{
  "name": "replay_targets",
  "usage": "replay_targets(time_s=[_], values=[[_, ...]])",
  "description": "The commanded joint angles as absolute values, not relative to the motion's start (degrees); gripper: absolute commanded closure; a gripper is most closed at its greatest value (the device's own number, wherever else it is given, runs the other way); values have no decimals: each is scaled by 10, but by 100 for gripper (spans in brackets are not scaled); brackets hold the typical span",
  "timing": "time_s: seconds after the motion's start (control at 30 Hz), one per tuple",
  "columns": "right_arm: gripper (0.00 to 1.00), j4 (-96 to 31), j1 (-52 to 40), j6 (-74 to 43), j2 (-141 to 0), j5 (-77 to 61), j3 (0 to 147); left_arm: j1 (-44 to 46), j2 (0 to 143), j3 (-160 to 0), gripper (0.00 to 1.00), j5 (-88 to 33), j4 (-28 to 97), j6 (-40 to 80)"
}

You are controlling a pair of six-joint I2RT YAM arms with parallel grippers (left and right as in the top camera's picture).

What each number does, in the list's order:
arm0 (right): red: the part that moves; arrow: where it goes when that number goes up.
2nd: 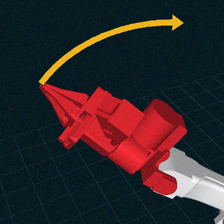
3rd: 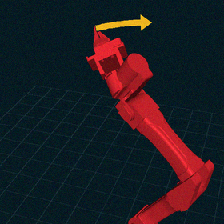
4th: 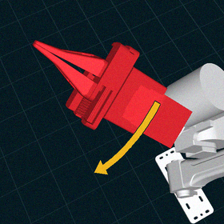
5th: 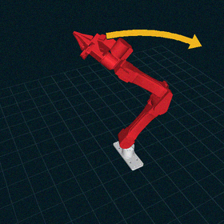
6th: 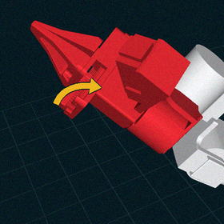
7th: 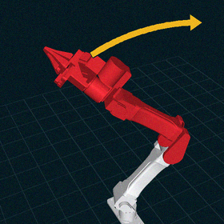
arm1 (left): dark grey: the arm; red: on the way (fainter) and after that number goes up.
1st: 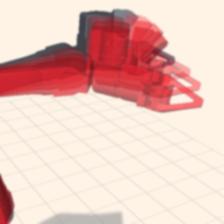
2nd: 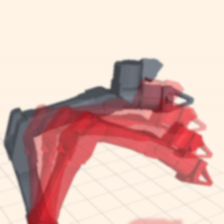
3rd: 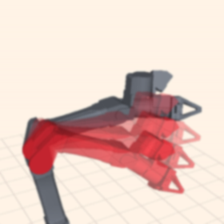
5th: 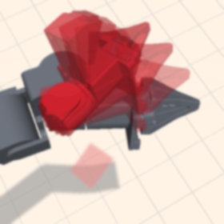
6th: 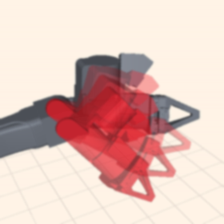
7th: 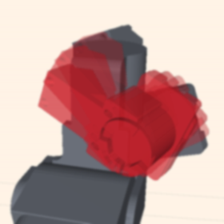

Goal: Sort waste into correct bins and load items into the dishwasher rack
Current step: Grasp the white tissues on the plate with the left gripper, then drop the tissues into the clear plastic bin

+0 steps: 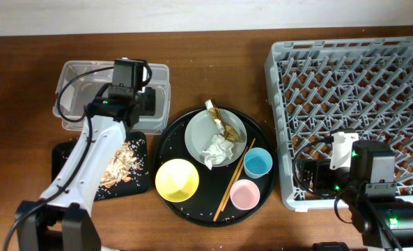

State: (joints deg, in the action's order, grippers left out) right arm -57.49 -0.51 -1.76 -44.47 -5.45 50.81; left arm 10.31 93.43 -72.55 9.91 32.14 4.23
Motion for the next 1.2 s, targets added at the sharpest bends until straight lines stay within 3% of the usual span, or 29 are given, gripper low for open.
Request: replay_targets(time_s=[0.0, 0.27, 0.47, 0.73, 0.8, 0.97, 1.17], values=[[2, -575, -3, -24, -445, -58, 521, 96, 945, -731, 35, 74, 318, 43], [2, -577, -3, -24, -445, -58, 521, 148, 938, -732, 35, -159, 354, 43], [1, -577, -3, -24, -445, -58, 521, 261, 984, -730, 36, -141, 368, 43], [2, -577, -3, -24, -445, -58, 521, 331, 1086, -730, 38, -136, 386, 43], [2, -577, -3, -24, -445, -58, 521, 338, 1105, -730, 44, -135, 387, 43], [2, -577, -3, -24, -445, -58, 521, 342, 1115, -733, 82, -63, 402, 43], [2, -577, -3, -24, -445, -58, 521, 329, 1067, -808, 100, 30, 463, 43]])
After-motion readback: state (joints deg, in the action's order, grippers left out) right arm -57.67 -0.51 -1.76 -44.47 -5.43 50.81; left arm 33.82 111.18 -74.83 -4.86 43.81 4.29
